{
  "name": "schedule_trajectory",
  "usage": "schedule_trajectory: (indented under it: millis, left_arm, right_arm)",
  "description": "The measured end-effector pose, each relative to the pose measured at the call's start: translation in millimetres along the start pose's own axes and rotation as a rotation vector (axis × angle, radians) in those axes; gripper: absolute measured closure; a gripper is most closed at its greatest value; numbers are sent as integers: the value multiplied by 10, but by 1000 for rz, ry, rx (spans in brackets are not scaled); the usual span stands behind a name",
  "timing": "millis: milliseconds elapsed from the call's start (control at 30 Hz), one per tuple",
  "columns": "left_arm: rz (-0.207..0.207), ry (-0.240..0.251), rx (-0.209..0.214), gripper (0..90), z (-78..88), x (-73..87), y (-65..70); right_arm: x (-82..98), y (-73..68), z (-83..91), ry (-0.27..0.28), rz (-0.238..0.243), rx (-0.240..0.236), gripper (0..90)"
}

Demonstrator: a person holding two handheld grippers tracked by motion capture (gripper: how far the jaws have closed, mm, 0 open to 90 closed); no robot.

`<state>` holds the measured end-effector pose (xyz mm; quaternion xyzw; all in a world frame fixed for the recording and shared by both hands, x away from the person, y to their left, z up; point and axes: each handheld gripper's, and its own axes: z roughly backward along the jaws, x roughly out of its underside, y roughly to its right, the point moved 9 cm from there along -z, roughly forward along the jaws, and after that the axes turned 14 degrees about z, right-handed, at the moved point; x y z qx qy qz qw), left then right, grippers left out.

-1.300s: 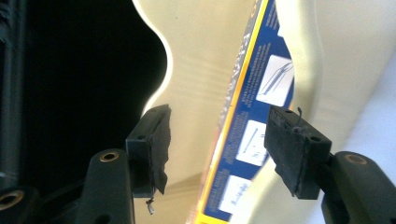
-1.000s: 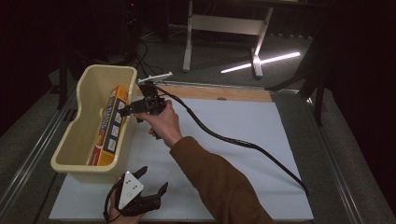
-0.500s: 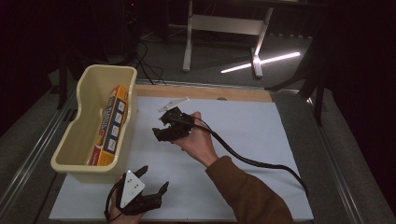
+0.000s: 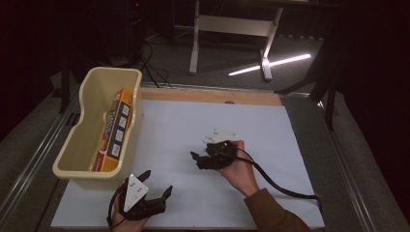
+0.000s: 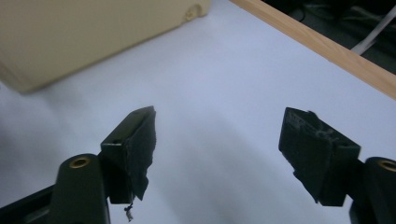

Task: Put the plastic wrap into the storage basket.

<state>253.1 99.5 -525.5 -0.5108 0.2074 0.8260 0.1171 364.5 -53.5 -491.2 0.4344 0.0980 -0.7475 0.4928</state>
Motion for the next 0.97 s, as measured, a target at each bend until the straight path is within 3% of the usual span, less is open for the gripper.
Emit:
schedule_trajectory:
  millis: [67,367,567,600,733,967]
  left_arm:
    - [1,1,-3,170,3,-1,-11]
    - [18,0,-18,170,-5,-7,-67]
    - [24,-3,-26,169,-26,-12,-103]
    - [26,-4,-31,169,-31,-10,-114]
    - [31,-12,-39,169,-60,1,-136]
    - [31,-31,-34,162,-107,35,-120]
  right_arm:
    - [172,9,64,11,-12,17,253]
    - [904,122,290,33,-175,54,221]
    - [1194,230,493,98,-292,73,188]
    - [1211,236,533,110,-291,79,174]
    - [1229,227,671,139,-192,103,126]
    - [1364,265,766,118,-161,109,109]
